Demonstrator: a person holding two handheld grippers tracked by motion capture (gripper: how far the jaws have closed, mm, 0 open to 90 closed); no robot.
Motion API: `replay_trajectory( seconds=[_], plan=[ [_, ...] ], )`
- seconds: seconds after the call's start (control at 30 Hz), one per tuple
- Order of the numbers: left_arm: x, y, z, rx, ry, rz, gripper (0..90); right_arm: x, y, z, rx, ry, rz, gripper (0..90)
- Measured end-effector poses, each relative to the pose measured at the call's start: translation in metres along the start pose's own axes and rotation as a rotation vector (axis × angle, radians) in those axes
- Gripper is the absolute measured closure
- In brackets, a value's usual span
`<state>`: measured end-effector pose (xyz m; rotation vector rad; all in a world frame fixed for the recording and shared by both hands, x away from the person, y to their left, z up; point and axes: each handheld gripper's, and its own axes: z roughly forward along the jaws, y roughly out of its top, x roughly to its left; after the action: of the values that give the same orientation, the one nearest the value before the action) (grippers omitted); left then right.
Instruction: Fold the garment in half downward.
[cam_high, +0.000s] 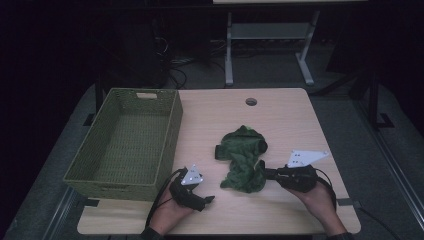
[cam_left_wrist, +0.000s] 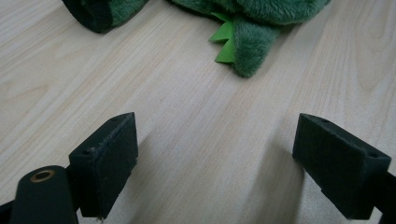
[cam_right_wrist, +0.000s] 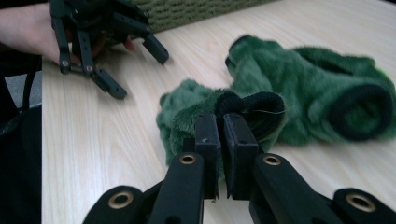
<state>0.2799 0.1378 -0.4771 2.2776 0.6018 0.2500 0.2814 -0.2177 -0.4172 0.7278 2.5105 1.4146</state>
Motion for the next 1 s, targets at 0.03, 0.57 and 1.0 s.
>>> replay_trajectory(
  seconds=[0.03, 0.57, 1.0],
  plan=[
    [0.0, 0.0, 0.0, 0.0, 0.0, 0.0, 13.3, 0.0, 0.003, 0.002, 0.0, 0.003, -0.006, 85.2],
    [0.0, 0.0, 0.0, 0.0, 0.001, 0.005, 13.3, 0.006, 0.024, 0.038, 0.005, 0.044, -0.044, 74.2],
    [0.003, 0.016, -0.003, -0.003, 0.018, -0.073, 14.3, -0.008, 0.021, 0.028, 0.001, -0.044, 0.016, 83.8]
  ],
)
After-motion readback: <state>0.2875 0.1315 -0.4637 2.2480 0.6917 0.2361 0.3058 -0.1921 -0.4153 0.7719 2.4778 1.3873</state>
